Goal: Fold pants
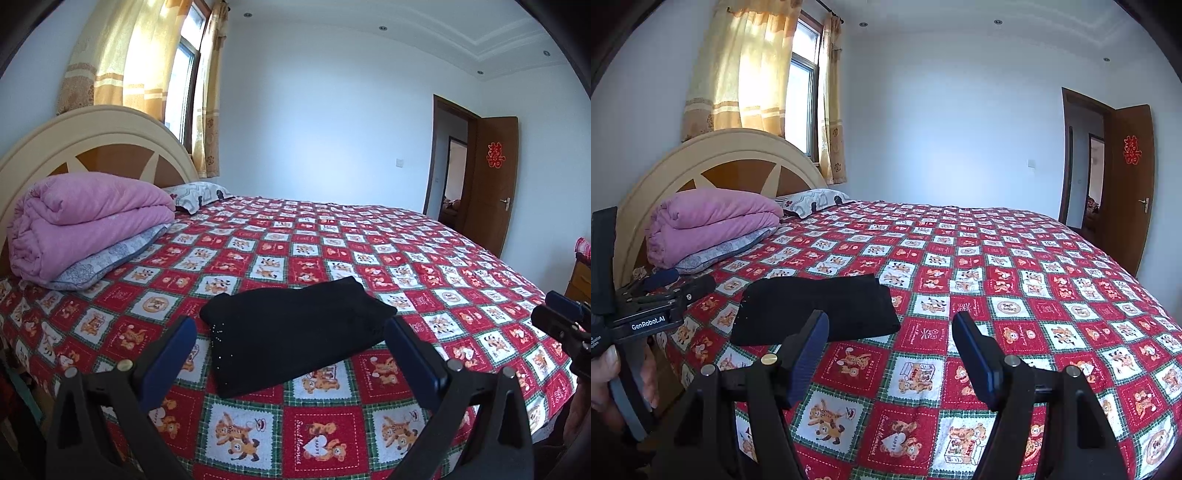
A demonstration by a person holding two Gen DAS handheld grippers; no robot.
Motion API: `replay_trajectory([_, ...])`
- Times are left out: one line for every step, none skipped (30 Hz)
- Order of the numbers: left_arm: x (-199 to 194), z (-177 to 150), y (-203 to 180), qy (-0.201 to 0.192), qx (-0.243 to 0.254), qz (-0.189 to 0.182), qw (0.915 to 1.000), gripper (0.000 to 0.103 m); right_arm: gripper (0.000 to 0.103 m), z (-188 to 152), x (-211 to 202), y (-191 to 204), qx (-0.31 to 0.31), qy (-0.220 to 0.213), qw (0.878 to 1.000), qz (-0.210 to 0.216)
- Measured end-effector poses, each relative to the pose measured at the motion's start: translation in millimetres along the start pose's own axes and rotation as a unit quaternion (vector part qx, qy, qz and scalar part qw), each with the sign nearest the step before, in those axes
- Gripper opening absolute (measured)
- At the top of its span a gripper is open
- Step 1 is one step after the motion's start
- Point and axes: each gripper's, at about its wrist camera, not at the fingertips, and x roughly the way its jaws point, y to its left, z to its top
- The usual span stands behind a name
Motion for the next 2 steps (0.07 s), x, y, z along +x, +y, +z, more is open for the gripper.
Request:
replay_trajectory([0.3,0.0,-0.7,0.000,0.001,0.000,1.0000,0.103,0.071,-0.2,0.6,0.2,0.000,0.001,1.000,0.000])
replay_trajectory([0.9,0.1,-1.3,0.002,0.002,-0.004,1.0000,0.103,0.071,-0.7,0.9,0.1,0.000,0.002,1.000,0.001])
